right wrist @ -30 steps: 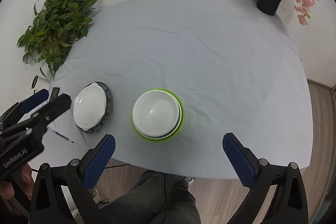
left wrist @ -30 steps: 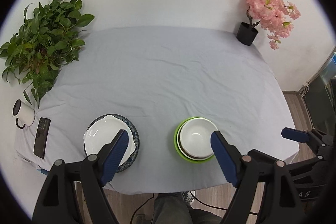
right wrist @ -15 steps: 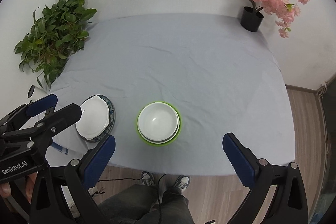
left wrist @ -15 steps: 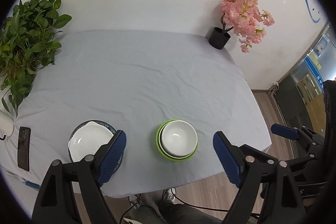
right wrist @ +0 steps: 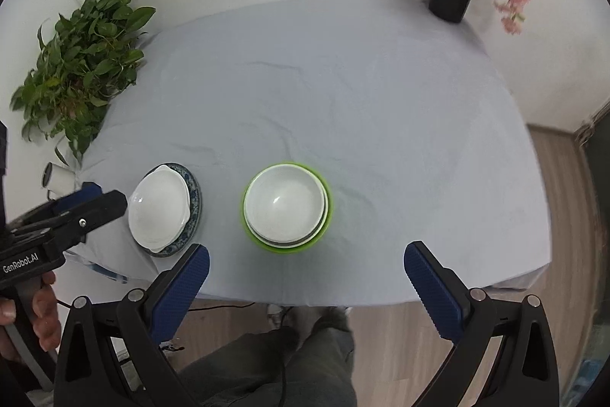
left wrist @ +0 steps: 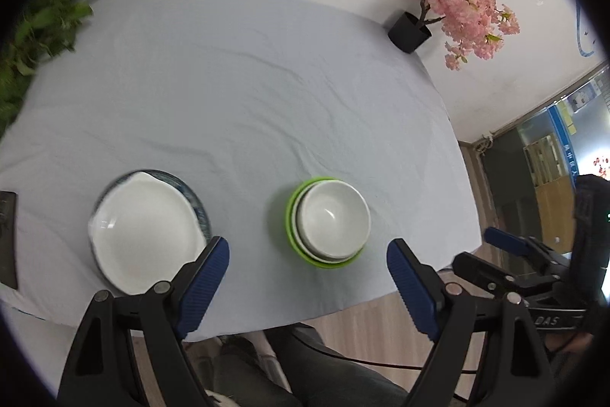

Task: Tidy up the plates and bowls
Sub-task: 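Close both grippers on the rim of the green bowl stack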

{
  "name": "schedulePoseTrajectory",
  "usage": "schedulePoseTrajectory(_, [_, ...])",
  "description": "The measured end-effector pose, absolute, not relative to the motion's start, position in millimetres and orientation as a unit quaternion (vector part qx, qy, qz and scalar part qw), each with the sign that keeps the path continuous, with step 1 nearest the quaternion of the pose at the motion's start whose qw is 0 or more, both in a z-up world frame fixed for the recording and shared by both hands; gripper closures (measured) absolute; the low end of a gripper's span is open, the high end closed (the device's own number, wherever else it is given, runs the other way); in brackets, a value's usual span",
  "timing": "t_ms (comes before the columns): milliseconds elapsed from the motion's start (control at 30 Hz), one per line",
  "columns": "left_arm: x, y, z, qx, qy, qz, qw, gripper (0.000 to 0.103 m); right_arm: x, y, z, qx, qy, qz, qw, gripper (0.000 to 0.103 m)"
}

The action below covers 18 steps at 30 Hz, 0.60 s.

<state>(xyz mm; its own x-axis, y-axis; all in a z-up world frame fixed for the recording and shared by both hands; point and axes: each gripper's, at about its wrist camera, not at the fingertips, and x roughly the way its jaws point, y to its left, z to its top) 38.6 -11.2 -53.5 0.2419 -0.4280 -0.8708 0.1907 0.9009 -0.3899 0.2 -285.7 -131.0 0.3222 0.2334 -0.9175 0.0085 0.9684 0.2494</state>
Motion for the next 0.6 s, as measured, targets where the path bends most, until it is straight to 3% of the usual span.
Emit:
schedulePoseTrajectory(300, [89.6, -50.8, -141.6, -0.131, 0.665, -0.187, 0.711, 0.020, 64.8, -314.6, -232.2, 0.121, 0.599, 0.121, 0.782, 0.004])
schedulePoseTrajectory(600, [111.2, -69.7, -194.3, -0.147, 0.705, -0.141, 0.679, 0.022, 99.1, -317.5, -289.4, 0.139, 0.633, 0.174, 0.741, 0.030])
